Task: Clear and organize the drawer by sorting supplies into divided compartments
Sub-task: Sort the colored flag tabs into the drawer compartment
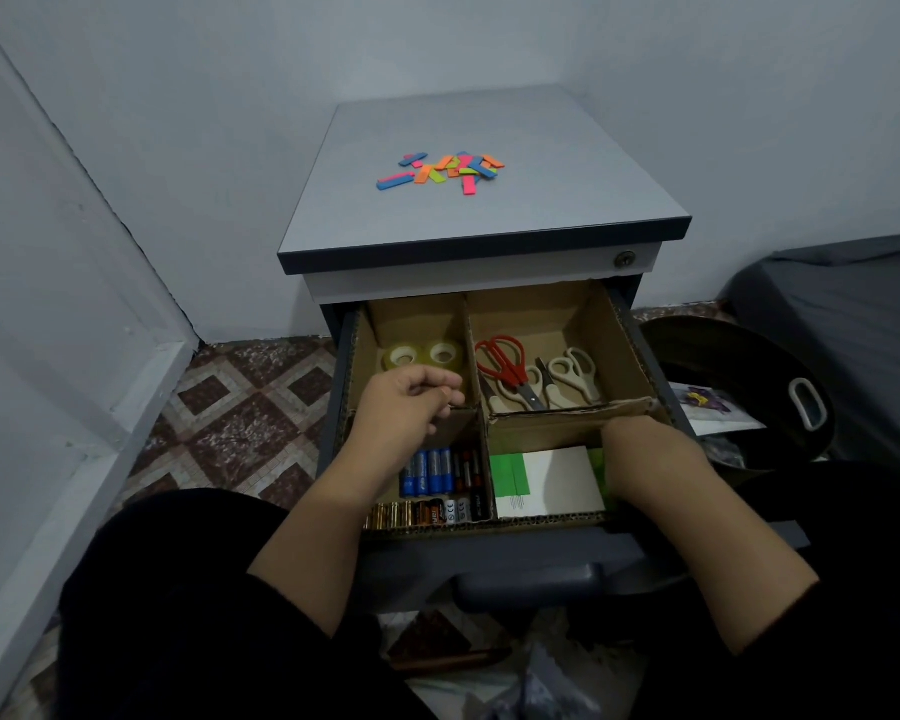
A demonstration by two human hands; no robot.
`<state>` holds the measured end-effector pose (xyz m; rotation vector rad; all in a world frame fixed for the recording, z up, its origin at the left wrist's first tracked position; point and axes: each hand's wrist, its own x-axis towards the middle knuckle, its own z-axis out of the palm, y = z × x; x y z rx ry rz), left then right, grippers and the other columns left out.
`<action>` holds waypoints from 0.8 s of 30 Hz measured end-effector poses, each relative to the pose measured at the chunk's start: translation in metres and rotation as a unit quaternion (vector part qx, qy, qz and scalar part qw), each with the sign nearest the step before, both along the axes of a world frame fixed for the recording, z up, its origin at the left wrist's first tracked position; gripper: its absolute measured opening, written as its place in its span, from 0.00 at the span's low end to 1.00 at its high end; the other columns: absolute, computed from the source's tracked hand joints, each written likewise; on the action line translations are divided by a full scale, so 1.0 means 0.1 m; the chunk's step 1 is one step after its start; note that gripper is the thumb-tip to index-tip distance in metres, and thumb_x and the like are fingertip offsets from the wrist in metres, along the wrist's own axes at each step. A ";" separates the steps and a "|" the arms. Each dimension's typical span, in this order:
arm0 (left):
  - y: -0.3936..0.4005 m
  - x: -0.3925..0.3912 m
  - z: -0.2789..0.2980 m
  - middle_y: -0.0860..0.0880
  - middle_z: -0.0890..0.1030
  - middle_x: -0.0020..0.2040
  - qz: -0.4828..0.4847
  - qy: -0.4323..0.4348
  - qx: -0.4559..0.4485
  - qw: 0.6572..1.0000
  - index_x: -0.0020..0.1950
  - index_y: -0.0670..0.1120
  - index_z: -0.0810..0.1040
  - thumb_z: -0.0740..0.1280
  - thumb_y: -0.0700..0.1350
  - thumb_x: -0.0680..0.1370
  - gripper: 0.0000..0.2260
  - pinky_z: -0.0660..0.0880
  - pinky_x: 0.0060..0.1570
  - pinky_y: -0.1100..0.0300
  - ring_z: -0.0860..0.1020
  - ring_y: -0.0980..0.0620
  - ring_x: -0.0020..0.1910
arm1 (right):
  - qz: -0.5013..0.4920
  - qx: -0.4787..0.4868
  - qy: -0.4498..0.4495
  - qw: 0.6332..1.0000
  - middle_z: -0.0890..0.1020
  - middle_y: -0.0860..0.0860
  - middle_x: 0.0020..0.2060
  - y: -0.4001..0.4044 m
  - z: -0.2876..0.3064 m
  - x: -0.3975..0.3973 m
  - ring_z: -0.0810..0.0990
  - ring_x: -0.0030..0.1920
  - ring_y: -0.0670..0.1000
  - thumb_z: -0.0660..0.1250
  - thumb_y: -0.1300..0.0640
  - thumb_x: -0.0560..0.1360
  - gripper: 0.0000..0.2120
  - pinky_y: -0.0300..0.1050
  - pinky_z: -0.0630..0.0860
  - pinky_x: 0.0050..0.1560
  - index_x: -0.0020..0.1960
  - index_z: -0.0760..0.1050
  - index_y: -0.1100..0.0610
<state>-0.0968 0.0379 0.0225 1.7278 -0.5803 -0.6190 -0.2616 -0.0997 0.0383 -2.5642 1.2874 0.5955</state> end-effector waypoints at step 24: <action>-0.01 -0.01 0.02 0.49 0.84 0.45 0.003 0.003 -0.003 1.000 0.51 0.45 0.81 0.63 0.35 0.78 0.09 0.72 0.33 0.69 0.76 0.62 0.35 | -0.015 -0.022 -0.042 0.999 0.78 0.55 0.54 0.03 0.07 -0.04 0.78 0.54 0.56 0.61 0.60 0.78 0.10 0.46 0.71 0.47 0.57 0.74 0.60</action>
